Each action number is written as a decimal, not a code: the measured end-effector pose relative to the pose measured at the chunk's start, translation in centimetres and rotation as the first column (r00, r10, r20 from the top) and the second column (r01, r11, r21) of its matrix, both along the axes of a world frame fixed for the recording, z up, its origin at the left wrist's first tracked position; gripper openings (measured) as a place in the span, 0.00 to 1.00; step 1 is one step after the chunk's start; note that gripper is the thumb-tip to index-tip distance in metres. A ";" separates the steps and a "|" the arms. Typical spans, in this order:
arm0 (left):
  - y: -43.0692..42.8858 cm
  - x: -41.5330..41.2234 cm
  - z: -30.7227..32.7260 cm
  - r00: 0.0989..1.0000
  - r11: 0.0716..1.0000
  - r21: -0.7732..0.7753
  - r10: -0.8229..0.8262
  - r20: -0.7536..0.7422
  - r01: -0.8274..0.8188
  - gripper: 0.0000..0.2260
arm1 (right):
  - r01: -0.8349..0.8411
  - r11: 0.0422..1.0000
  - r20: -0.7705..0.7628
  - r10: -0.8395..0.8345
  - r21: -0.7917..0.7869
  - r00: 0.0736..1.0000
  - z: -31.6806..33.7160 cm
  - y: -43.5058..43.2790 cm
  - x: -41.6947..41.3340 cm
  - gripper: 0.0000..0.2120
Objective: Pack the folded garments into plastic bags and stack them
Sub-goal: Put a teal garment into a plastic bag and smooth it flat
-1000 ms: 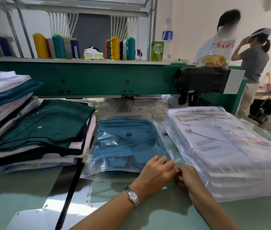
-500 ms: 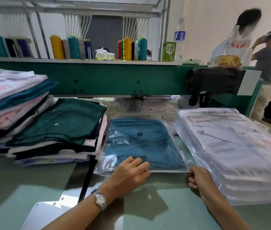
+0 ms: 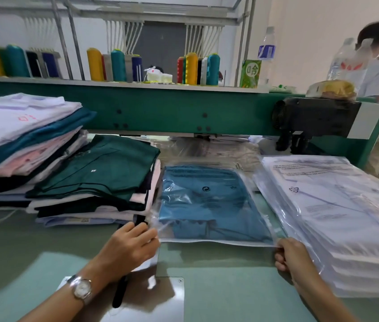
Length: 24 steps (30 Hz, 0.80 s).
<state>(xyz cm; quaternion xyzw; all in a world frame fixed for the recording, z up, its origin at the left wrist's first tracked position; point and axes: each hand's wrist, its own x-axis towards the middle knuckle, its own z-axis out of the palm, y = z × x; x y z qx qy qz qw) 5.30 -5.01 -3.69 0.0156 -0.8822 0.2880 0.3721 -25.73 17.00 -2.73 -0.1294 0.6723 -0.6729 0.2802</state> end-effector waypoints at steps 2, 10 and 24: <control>-0.6 1.3 0.0 1.000 1.000 0.009 0.013 0.024 -0.013 0.06 | 0.000 0.999 -0.033 0.002 0.047 0.999 0.0 0.1 0.1 0.10; 0.0 0.2 3.0 0.997 0.968 0.241 -0.075 0.023 0.067 0.04 | 0.106 0.795 -0.605 0.358 0.597 0.711 1.7 1.3 1.9 0.14; -0.8 -17.5 6.9 0.712 0.843 0.495 -0.479 0.513 0.211 0.24 | -0.328 0.659 -0.592 0.753 0.677 0.288 7.8 -20.4 0.8 0.30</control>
